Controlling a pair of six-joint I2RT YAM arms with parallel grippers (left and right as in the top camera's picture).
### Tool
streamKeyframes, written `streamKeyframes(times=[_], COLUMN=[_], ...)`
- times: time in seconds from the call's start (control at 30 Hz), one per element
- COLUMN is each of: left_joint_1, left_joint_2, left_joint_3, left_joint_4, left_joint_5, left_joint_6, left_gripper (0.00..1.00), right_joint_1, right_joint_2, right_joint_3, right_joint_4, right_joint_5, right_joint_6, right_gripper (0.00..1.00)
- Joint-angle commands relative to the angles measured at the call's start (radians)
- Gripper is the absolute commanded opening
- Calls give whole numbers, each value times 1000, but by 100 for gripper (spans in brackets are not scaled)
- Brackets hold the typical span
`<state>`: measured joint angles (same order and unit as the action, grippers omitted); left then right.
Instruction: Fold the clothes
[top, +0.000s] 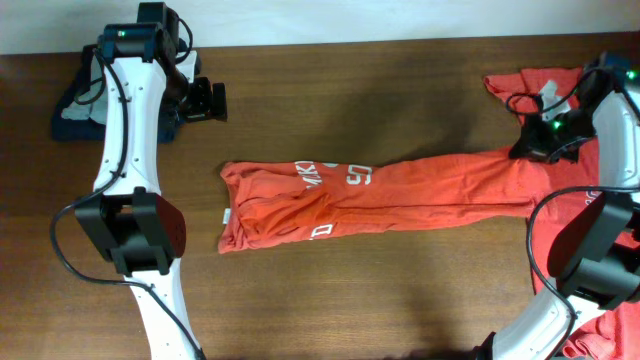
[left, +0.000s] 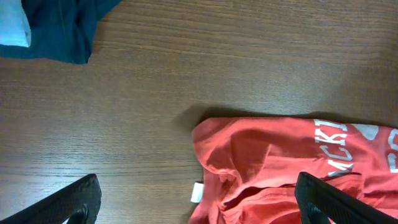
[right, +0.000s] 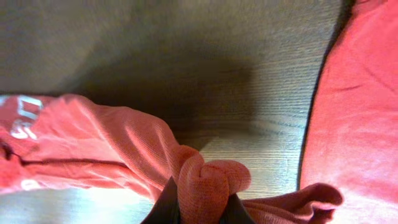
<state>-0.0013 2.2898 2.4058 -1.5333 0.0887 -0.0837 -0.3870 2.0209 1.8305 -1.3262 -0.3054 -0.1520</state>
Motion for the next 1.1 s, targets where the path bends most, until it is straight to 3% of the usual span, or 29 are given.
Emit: streamKeyframes(times=[0.0, 0.73, 1.07], left_joint_1=[0, 0, 0], left_joint_2=[-10, -11, -11], left_joint_3=[-6, -6, -6], left_joint_4=[-1, -1, -1], left_joint_5=[-7, -7, -7], left_joint_6=[2, 2, 2], left_gripper=[99, 99, 99], right_joint_1=[37, 581, 777], right_joint_2=[-5, -2, 63], right_joint_3=[37, 26, 17], right_joint_4=[-6, 71, 151], right_joint_5=[-9, 159, 187], right_joint_6=[80, 474, 536], right_gripper=[4, 4, 4])
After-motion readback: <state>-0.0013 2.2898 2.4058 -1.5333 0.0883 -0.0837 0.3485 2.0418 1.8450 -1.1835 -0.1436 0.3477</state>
